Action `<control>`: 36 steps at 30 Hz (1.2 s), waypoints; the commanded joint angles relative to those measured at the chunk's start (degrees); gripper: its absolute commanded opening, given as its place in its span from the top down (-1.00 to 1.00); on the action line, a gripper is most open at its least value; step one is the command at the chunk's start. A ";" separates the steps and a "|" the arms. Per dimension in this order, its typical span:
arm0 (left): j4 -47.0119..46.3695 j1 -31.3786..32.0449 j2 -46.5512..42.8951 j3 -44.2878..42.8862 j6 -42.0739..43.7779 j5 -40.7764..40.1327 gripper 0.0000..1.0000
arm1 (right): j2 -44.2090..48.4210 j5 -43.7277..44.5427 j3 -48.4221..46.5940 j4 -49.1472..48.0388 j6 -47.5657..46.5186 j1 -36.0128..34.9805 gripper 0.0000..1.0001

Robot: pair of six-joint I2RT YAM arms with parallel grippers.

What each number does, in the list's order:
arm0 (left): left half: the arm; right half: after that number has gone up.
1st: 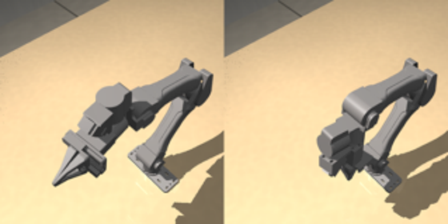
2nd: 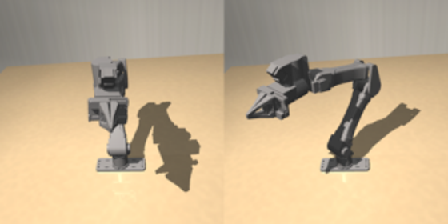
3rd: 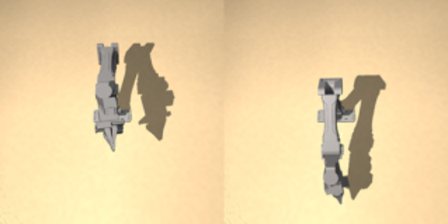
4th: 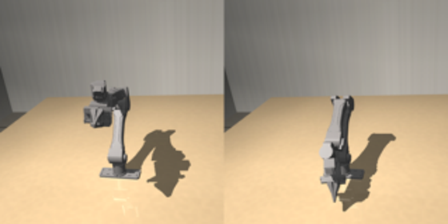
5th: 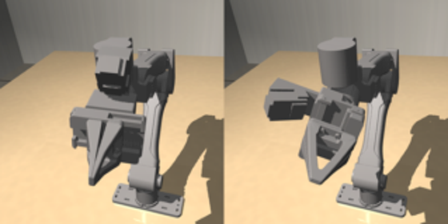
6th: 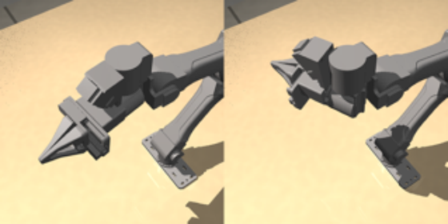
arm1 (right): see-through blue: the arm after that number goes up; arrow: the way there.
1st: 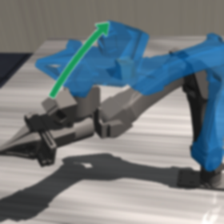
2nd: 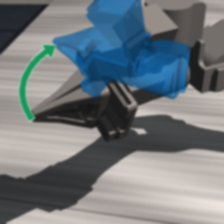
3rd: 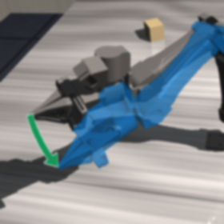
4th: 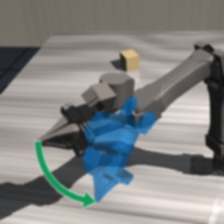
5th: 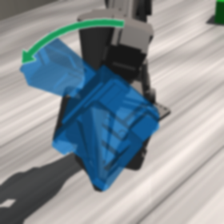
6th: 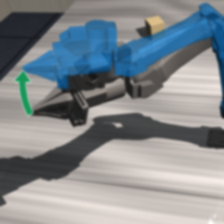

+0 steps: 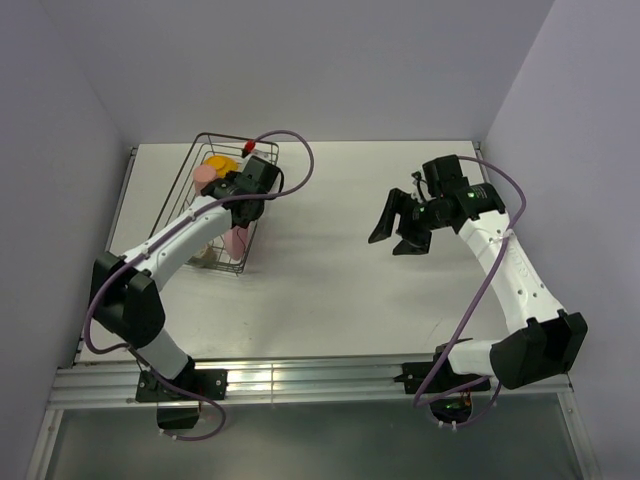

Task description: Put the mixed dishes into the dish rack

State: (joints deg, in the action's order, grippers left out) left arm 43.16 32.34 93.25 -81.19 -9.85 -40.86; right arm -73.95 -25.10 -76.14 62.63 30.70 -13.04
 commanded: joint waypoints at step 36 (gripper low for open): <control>-18.71 0.71 -33.74 15.08 -36.10 47.79 -0.98 | 13.75 -6.18 14.33 -12.00 -1.43 1.00 -0.64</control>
State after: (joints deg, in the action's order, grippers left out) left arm 32.53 32.84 60.49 -70.32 -37.54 -4.62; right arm -61.39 -29.04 -64.69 54.54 29.08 -12.47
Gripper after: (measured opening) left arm 0.992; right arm 0.826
